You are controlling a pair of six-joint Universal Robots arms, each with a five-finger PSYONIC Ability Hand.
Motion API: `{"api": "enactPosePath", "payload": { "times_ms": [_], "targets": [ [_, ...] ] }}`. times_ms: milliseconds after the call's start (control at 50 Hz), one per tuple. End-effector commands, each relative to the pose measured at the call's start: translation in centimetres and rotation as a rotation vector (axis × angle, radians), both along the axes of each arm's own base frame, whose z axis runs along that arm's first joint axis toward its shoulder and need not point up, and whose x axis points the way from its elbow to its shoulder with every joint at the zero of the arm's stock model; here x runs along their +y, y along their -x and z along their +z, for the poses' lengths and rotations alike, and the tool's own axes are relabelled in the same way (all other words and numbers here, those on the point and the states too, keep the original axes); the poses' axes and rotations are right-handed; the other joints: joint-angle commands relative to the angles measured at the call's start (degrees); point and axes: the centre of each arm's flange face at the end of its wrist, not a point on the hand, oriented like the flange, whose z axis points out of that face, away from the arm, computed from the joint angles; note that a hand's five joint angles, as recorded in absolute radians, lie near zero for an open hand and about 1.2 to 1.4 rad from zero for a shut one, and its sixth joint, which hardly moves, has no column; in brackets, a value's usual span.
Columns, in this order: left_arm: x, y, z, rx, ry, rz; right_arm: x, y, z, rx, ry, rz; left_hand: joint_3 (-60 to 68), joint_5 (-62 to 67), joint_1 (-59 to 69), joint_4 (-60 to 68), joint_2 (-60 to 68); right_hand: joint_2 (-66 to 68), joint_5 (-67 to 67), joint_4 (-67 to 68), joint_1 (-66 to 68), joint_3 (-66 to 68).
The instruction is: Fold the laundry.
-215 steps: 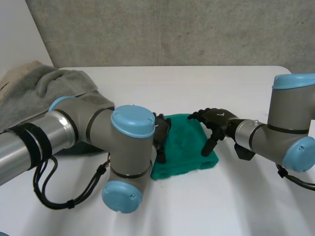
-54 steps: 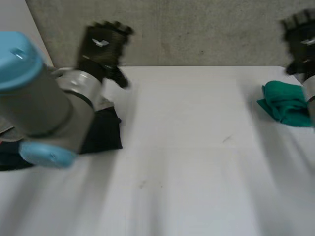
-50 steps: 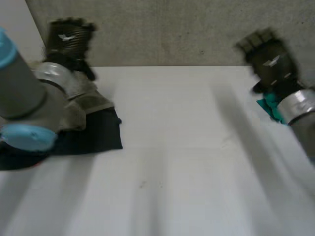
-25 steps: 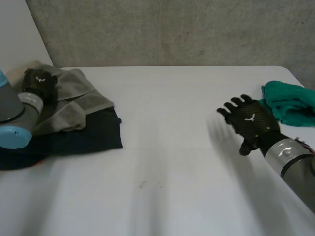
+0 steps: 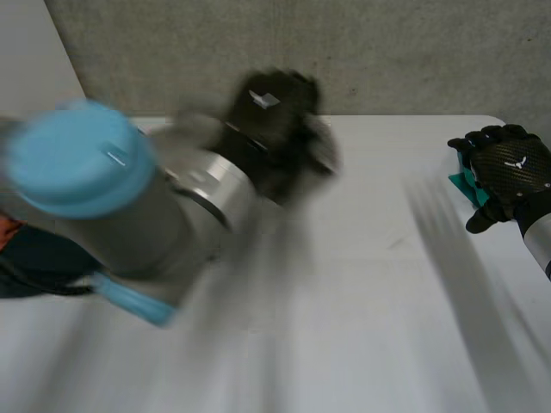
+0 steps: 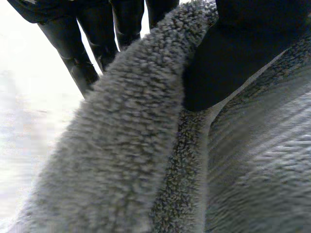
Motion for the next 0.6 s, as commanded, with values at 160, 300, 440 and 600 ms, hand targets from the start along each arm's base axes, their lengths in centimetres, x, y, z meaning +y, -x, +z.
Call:
{"api": "enactPosePath", "payload": {
  "times_ms": [160,300,440,600],
  "targets": [
    [1.2,0.8,-0.6,0.152,-0.050,-0.062,0.1,-0.3,-0.3,0.011,-0.014,0.011,-56.67,-55.36,-51.79,-57.01,-56.29,-1.99,-2.41,-1.99,-2.96,-2.29],
    [-3.1,-6.1,0.4,0.012,0.030,0.172,0.3,-0.7,0.0,0.020,-0.024,0.031,-55.67,-54.35,-50.79,-56.00,-55.29,-1.99,-2.41,-1.99,-2.96,-2.29],
    [-3.0,-8.9,-2.6,-0.257,0.078,0.272,4.4,-4.9,-0.3,0.048,-0.166,0.258,-55.16,-53.84,-50.28,-55.49,-54.78,-1.99,-2.41,-1.99,-2.96,-2.29],
    [-5.2,-11.1,-8.3,-0.605,0.125,0.341,7.5,-7.5,-3.8,0.160,-0.320,0.397,-53.49,-52.17,-48.61,-53.82,-53.11,-1.99,-2.41,-1.99,-2.96,-2.29]
  ]
}}
